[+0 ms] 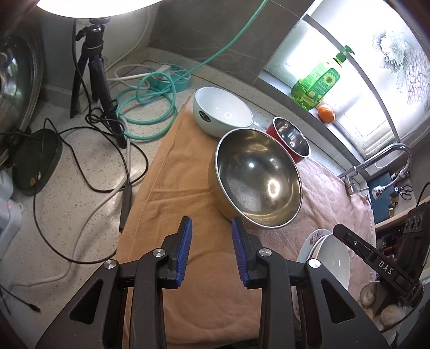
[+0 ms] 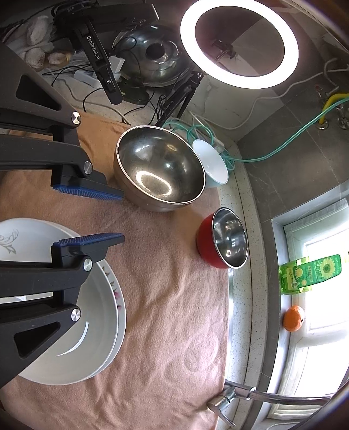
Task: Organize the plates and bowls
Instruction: 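Move both tools to the rim of the large steel bowl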
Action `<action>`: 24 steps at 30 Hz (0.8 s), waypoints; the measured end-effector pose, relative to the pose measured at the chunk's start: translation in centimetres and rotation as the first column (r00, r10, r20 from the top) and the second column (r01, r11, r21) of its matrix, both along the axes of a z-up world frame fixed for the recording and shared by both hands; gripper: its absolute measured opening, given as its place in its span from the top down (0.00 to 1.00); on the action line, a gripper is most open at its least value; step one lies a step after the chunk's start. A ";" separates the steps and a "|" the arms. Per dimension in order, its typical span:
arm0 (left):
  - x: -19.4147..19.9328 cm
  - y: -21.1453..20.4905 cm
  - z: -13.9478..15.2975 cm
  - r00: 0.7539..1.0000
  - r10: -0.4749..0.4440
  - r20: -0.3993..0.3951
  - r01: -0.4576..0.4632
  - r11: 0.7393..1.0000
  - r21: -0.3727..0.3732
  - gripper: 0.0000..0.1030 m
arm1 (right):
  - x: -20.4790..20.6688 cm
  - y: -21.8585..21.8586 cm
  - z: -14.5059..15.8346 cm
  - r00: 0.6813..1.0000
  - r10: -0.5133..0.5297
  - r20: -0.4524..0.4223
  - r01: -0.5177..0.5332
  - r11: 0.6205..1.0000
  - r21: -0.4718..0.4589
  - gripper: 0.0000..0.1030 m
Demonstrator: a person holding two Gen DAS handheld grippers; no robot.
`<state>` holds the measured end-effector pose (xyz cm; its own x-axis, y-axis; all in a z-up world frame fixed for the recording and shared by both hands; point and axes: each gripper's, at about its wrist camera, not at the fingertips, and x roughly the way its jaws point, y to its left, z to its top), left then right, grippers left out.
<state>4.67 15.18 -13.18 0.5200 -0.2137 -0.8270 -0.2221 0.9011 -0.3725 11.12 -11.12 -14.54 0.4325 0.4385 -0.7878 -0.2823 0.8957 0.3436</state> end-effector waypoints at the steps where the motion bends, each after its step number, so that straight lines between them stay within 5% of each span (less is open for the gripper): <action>1: 0.4 0.0 0.0 1.000 -0.011 0.001 0.011 1.000 0.002 0.72 | 0.2 0.3 0.0 1.000 -0.002 0.000 0.002 1.000 0.001 0.77; 4: 1.3 0.2 -0.1 1.000 -0.024 0.008 0.024 1.000 0.011 0.72 | 0.8 1.2 -0.3 1.000 -0.011 -0.012 0.012 1.000 0.012 0.66; 24: 6.3 1.1 -1.8 1.000 -0.024 0.005 0.024 0.999 0.030 0.72 | 5.4 3.8 -2.9 0.994 -0.075 -0.081 0.077 0.997 0.022 0.70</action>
